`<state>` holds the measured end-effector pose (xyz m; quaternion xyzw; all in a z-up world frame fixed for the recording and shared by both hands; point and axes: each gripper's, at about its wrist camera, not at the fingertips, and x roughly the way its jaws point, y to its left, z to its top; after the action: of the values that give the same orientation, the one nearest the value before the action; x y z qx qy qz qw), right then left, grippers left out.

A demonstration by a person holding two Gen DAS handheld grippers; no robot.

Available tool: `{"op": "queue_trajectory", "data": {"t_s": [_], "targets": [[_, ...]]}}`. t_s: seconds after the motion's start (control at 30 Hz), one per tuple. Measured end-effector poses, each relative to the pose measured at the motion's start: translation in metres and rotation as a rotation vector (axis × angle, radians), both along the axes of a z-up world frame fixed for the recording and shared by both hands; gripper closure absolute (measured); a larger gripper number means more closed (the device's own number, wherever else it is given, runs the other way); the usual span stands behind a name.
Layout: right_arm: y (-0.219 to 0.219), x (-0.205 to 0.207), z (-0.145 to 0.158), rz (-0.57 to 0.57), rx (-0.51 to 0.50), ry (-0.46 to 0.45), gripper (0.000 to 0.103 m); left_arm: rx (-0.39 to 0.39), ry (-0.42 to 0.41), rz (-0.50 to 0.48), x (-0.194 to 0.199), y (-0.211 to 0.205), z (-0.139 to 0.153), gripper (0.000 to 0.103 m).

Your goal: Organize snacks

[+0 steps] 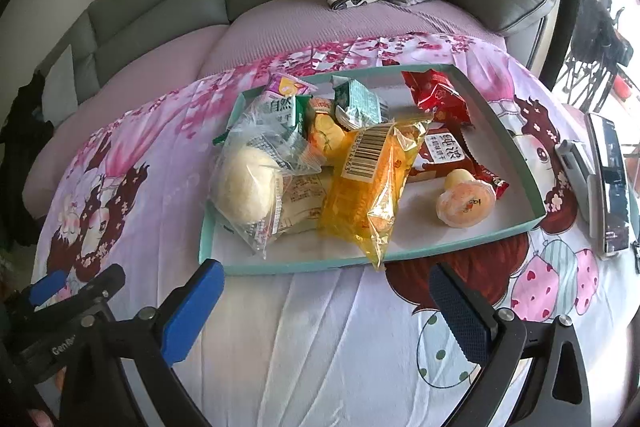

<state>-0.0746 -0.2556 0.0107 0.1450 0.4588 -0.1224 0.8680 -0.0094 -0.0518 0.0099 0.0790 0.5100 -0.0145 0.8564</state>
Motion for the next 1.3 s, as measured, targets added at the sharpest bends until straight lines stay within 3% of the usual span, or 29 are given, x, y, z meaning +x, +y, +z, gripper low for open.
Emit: {"op": "queue_trajectory", "data": {"t_s": [0.57,1.3], "targets": [[-0.003,0.004,-0.007,-0.001,-0.012,0.015,0.000,0.021,0.060,-0.016,0.008,-0.005,-0.014,0.007],[-0.005,0.004,-0.012,0.000,0.001,0.024,0.000,0.040,0.048,-0.014,0.010,-0.007,-0.014,0.007]]}}
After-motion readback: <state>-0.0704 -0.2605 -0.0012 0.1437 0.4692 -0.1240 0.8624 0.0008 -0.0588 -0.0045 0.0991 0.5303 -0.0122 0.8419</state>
